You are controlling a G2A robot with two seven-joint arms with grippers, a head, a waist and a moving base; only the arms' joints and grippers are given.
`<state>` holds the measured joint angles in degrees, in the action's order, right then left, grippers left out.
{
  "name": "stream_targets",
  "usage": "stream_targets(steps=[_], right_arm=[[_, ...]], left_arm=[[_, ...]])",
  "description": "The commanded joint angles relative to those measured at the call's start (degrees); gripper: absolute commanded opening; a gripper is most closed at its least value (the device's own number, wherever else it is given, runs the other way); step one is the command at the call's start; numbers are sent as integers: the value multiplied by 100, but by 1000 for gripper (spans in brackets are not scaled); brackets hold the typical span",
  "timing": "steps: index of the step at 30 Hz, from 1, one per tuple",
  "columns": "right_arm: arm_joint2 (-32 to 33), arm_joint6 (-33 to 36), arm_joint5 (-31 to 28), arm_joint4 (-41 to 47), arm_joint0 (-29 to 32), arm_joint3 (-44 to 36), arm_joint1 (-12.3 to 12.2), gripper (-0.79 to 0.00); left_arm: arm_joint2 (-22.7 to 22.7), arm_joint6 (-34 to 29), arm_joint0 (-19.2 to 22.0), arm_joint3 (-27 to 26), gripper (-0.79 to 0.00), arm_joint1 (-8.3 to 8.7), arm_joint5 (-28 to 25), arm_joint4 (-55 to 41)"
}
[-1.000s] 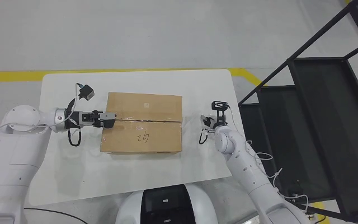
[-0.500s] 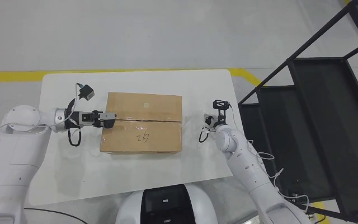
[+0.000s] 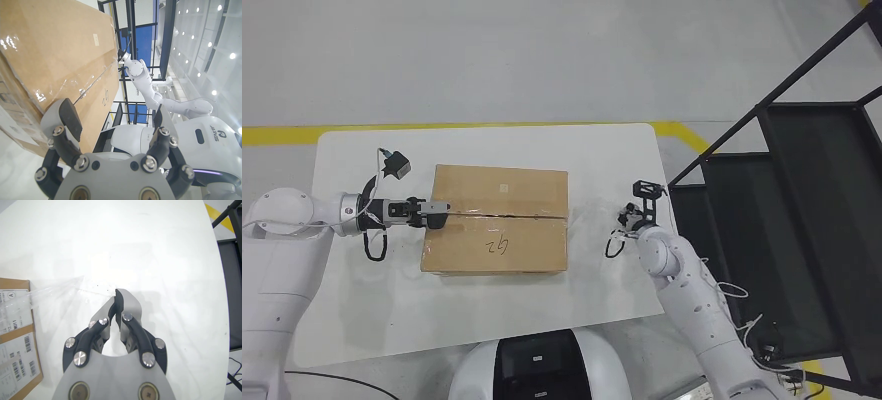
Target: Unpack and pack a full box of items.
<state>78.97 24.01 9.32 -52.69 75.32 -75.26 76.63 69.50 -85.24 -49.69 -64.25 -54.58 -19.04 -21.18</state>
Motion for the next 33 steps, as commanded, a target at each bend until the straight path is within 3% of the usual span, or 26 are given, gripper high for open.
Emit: stream_targets(steps=[1, 5, 6, 8, 9, 11, 15, 18, 21, 26, 33], right_arm=[[170, 169, -223, 416, 80, -159, -17, -785], [434, 366, -393, 521, 273, -471, -81, -785], [434, 354, -362, 430, 306, -528, -89, -708], [397, 285, -255, 328, 311, -534, -89, -342], [341, 234, -178, 263, 282, -504, -81, -219], [206, 163, -159, 283, 212, -437, -56, -197], [54, -221, -752, 381, 219, -524, -41, -22], [59, -594, -1196, 200, 373, -616, -71, 0], [154, -602, -1466, 578, 500, -641, -82, 0], [476, 575, -1923, 2343, 574, -682, -106, 0], [586, 1369, -2518, 3532, 823, -973, -157, 0]], left_arm=[[0, 0, 0, 0, 0, 0, 0, 0], [0, 0, 0, 0, 0, 0, 0, 0], [0, 0, 0, 0, 0, 0, 0, 0], [0, 0, 0, 0, 0, 0, 0, 0], [0, 0, 0, 0, 0, 0, 0, 0], [0, 0, 0, 0, 0, 0, 0, 0], [0, 0, 0, 0, 0, 0, 0, 0], [0, 0, 0, 0, 0, 0, 0, 0], [0, 0, 0, 0, 0, 0, 0, 0], [0, 0, 0, 0, 0, 0, 0, 0], [0, 0, 0, 0, 0, 0, 0, 0]])
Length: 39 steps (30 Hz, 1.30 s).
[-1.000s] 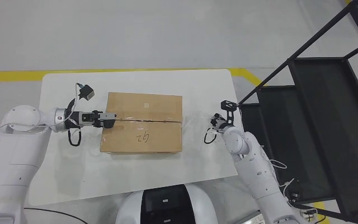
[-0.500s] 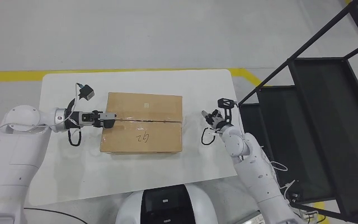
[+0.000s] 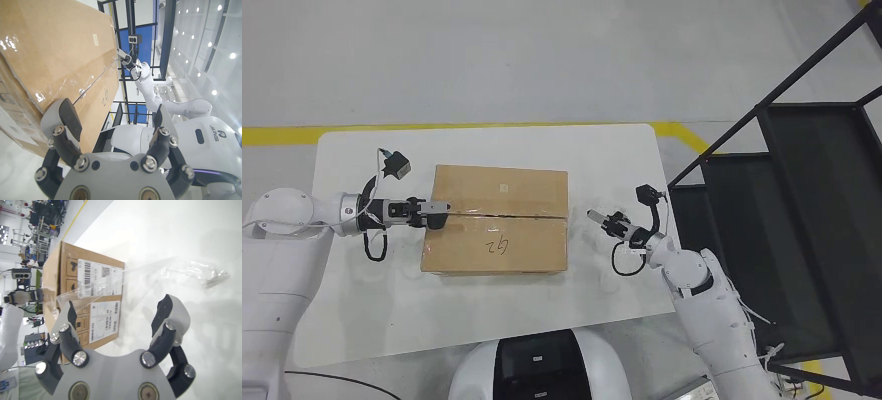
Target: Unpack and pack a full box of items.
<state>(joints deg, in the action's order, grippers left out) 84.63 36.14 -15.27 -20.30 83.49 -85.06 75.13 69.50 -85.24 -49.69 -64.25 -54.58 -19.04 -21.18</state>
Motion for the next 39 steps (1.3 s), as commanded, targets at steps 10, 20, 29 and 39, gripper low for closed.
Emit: stream_targets(steps=[10, 20, 29, 39], right_arm=[[20, 155, -59, 293, 7, 7, -7, 0], [-282, 752, 303, 1585, -429, 624, 52, 0], [-651, 1331, 542, 2975, -1207, 1819, 146, 0], [-886, 1396, 443, 4061, -1723, 2486, 256, 0]], left_arm=[[0, 0, 0, 0, 0, 0, 0, 0], [0, 0, 0, 0, 0, 0, 0, 0], [0, 0, 0, 0, 0, 0, 0, 0], [0, 0, 0, 0, 0, 0, 0, 0]])
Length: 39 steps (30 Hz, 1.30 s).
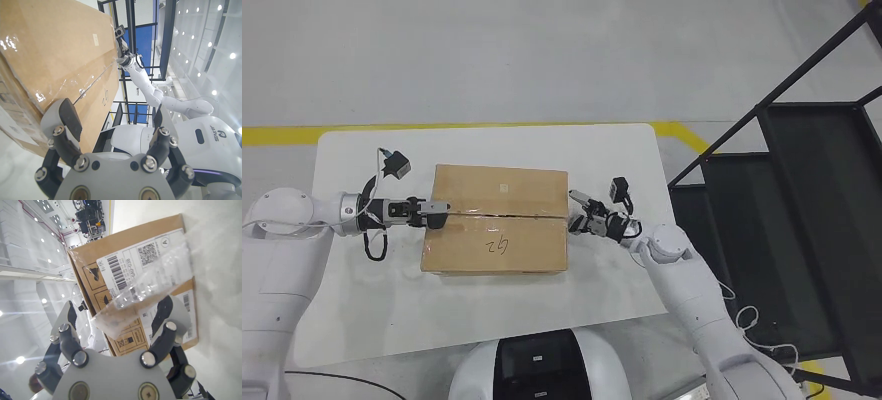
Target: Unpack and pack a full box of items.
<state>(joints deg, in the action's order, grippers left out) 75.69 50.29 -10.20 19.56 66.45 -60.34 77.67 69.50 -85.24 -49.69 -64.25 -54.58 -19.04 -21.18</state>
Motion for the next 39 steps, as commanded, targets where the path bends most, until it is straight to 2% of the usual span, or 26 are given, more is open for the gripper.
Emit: stream_targets(steps=[1, 10, 18, 28, 34, 39], right_arm=[[27, -43, -150, 65, -35, 25, -5, 0], [481, 10, -438, 73, 352, -425, -164, 0], [786, -84, -240, -118, 1046, -1230, -300, 0], [1043, -330, -173, 15, 1589, -1939, -387, 0], [677, -558, 358, -215, 1404, -1617, -368, 0], [256, -792, 302, 51, 916, -931, -266, 0]], left_arm=[[0, 0, 0, 0, 0, 0, 0, 0], [0, 0, 0, 0, 0, 0, 0, 0], [0, 0, 0, 0, 0, 0, 0, 0], [0, 0, 0, 0, 0, 0, 0, 0], [0, 0, 0, 0, 0, 0, 0, 0], [0, 0, 0, 0, 0, 0, 0, 0]])
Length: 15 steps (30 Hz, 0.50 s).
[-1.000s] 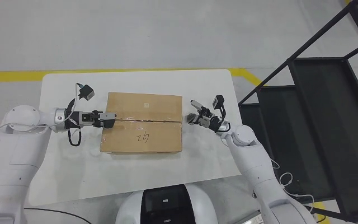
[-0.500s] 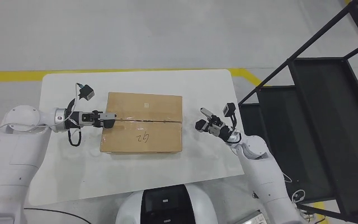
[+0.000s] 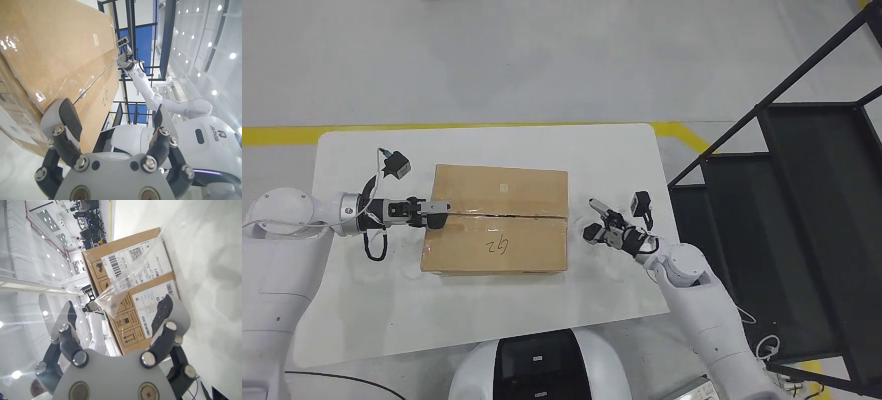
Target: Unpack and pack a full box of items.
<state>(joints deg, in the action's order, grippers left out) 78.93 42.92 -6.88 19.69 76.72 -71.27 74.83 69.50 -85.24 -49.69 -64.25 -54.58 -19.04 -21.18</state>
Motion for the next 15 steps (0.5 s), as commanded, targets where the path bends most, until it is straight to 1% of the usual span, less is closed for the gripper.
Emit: stream_targets(steps=[1, 5, 10, 12, 15], right_arm=[[-138, -134, -60, 76, -221, 314, 40, 0], [-395, -409, -134, 403, -647, 927, 146, 0], [-596, -459, -327, 1108, -1064, 1513, 287, 0], [-643, -472, -395, 1142, -1177, 1690, 310, 0], [-551, -565, -534, 1050, -1200, 1870, 282, 0]], left_arm=[[0, 0, 0, 0, 0, 0, 0, 0], [0, 0, 0, 0, 0, 0, 0, 0], [0, 0, 0, 0, 0, 0, 0, 0], [0, 0, 0, 0, 0, 0, 0, 0], [0, 0, 0, 0, 0, 0, 0, 0]])
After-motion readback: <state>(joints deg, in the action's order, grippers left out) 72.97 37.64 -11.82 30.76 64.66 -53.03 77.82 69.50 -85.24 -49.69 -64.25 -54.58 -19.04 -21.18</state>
